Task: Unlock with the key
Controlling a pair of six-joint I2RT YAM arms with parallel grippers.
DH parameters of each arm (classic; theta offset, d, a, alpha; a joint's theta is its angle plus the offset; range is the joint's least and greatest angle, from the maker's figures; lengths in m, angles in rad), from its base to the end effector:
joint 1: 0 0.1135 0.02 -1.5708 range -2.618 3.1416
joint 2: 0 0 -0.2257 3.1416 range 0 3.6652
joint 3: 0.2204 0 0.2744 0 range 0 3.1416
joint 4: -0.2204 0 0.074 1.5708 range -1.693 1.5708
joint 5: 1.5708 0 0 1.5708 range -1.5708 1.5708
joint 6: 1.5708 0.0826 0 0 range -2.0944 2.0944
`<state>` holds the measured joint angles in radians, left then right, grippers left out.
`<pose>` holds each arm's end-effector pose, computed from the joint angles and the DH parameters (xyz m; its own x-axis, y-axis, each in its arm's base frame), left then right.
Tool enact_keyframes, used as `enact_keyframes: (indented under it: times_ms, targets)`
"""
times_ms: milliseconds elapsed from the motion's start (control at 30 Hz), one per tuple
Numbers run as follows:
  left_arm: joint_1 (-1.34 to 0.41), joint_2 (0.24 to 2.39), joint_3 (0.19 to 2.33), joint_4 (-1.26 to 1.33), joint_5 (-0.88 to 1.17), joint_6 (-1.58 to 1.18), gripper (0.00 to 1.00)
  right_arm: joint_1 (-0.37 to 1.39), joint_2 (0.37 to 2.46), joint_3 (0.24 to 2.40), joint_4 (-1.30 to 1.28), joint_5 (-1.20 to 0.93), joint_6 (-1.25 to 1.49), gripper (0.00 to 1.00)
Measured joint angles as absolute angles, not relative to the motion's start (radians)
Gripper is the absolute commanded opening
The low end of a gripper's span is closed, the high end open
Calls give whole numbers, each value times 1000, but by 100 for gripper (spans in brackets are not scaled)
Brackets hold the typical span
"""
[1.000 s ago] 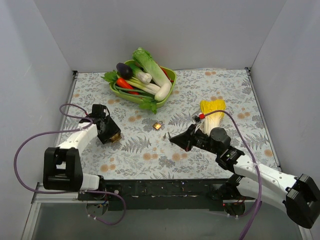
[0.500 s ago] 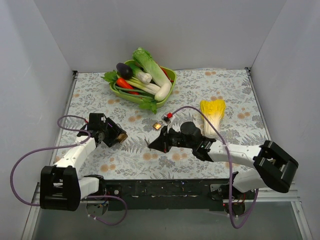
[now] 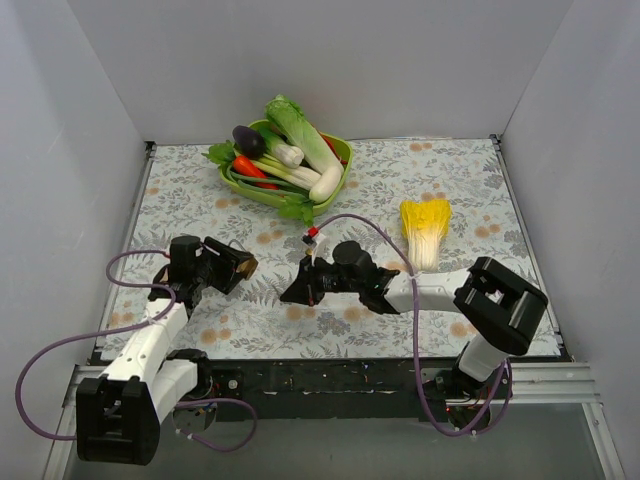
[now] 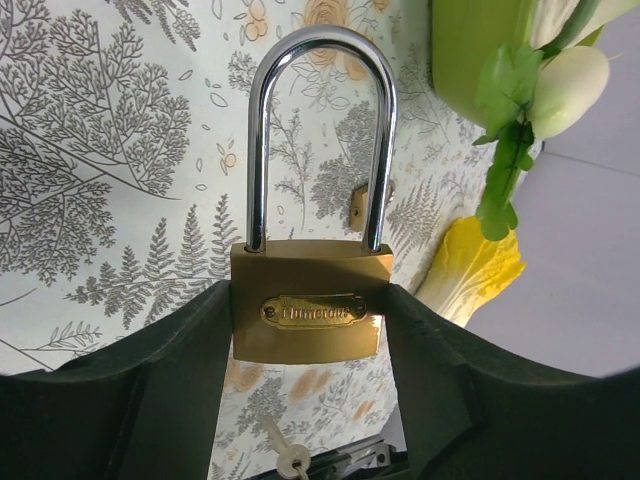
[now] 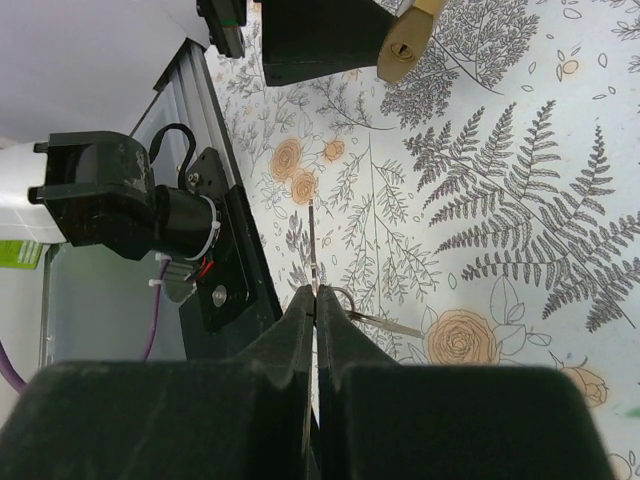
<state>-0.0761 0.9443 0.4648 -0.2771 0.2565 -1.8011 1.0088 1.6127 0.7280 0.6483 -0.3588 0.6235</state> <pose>0.2625 -0.0410 0.1204 -0.0945 -0.9373 0.3355 -0.7252 -0.1661 -0.6682 0.1847 0.3477 0.1344 -0.6702 -0.0382 -0.7412 -0.7180 0.2863 0.6344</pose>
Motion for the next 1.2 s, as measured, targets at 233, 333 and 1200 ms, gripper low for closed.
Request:
enact_keyframes:
  times_ms: [233, 333, 1200]
  targets:
    - [-78, 879, 451, -257, 264, -1861, 0, 1016, 1686, 791, 667, -395, 644, 1]
    - [-82, 872, 447, -253, 270, -1873, 0, 1016, 1710, 813, 668, -406, 647, 1]
    - [-96, 809, 431, -255, 273, -1888, 0, 969, 1858, 985, 621, -475, 647, 1]
